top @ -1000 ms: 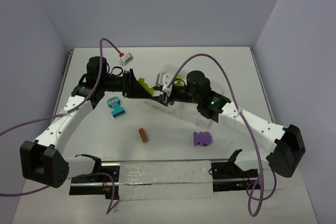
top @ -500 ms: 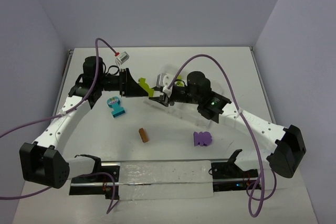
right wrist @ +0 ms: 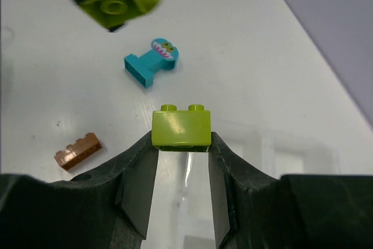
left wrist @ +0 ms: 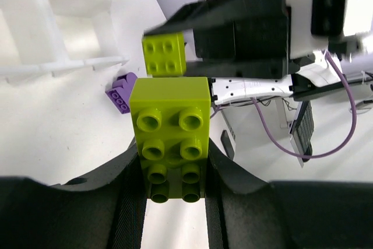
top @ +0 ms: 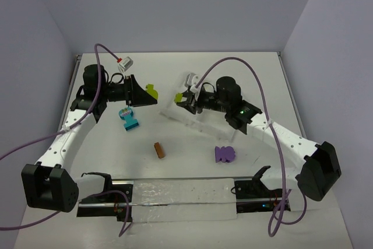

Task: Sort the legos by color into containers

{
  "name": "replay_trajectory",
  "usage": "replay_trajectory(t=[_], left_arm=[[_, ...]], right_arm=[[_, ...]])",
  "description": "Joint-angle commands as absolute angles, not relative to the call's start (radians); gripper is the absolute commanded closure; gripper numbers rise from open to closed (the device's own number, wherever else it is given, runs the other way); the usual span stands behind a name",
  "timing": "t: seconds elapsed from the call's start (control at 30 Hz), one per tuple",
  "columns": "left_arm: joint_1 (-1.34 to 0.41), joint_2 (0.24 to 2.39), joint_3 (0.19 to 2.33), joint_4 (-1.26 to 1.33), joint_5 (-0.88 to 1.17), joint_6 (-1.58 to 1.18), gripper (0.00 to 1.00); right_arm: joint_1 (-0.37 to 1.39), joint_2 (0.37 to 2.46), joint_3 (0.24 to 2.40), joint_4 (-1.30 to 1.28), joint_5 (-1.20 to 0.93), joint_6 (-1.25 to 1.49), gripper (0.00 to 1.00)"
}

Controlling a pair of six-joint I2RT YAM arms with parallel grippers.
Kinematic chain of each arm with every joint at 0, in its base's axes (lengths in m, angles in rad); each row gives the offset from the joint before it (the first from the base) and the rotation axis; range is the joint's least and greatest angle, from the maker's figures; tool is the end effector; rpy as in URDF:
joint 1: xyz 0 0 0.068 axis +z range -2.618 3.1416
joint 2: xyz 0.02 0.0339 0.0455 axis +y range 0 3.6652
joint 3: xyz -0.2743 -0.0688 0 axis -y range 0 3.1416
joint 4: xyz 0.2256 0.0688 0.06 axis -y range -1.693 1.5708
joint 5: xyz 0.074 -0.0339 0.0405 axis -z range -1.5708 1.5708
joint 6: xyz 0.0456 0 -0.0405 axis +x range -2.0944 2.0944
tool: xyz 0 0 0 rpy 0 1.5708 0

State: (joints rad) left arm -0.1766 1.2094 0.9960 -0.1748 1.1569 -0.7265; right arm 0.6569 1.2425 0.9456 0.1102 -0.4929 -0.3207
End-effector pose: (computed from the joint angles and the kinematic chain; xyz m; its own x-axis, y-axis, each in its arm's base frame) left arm 0.2306 -0.0836 0.3460 -0.8796 -0.1144 -0.4617 0.4289 0.2288 -0.8739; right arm 0.2062 0.1863 0.3433 0.1462 -0.2380 -0.9602 -0.9063 0.3569 -0.2264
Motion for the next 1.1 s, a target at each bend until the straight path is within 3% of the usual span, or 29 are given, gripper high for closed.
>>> replay_trajectory(t=[0.0,0.1,0.17,0.27,0.57,0.6,0.7,0.73,0.77,0.83,0.93,1.07], left_arm=[[-0.171,1.215,0.985,-0.077,1.156,-0.778,1.0],[-0.17,1.224,0.977,-0.058,1.132,-0.796,1.0],[-0.17,1.227,0.986,-0.068,1.116,-0.792,1.0],[-0.172,1.234,1.005,-0.12,1.086,-0.767,1.0],[-0.176,1.224,1.022,-0.191,1.052,-0.727,1.0],[-0.176,1.222,1.018,-0.192,1.05,-0.726,1.0],[-0.176,1.22,1.011,-0.184,1.049,-0.729,1.0],[-0.176,1.22,1.011,-0.184,1.049,-0.733,1.0],[-0.176,1.218,1.007,-0.174,1.054,-0.738,1.0],[-0.178,1.22,1.003,-0.165,1.057,-0.745,1.0],[-0.179,1.225,1.011,-0.168,1.058,-0.741,1.0],[-0.179,1.243,1.041,-0.2,1.061,-0.718,1.0]], right_arm=[[0.559,1.327,1.088,0.032,-0.273,0.071,0.95],[0.505,1.505,1.343,-0.26,-0.094,0.255,0.94],[0.485,1.658,1.484,-0.408,0.024,0.325,0.99],[0.456,1.809,1.656,-0.55,0.026,0.38,0.96],[0.454,1.944,1.739,-0.566,0.112,0.47,0.85],[0.455,1.955,1.741,-0.562,0.101,0.468,0.78],[0.456,1.977,1.747,-0.561,0.082,0.466,0.39],[0.456,1.977,1.747,-0.558,0.075,0.463,0.38],[0.456,1.982,1.749,-0.561,0.077,0.465,0.22],[0.457,1.977,1.749,-0.559,0.077,0.46,0.08],[0.459,1.967,1.758,-0.564,0.077,0.443,0.04],[0.478,1.854,1.728,-0.529,0.069,0.378,0.08]])
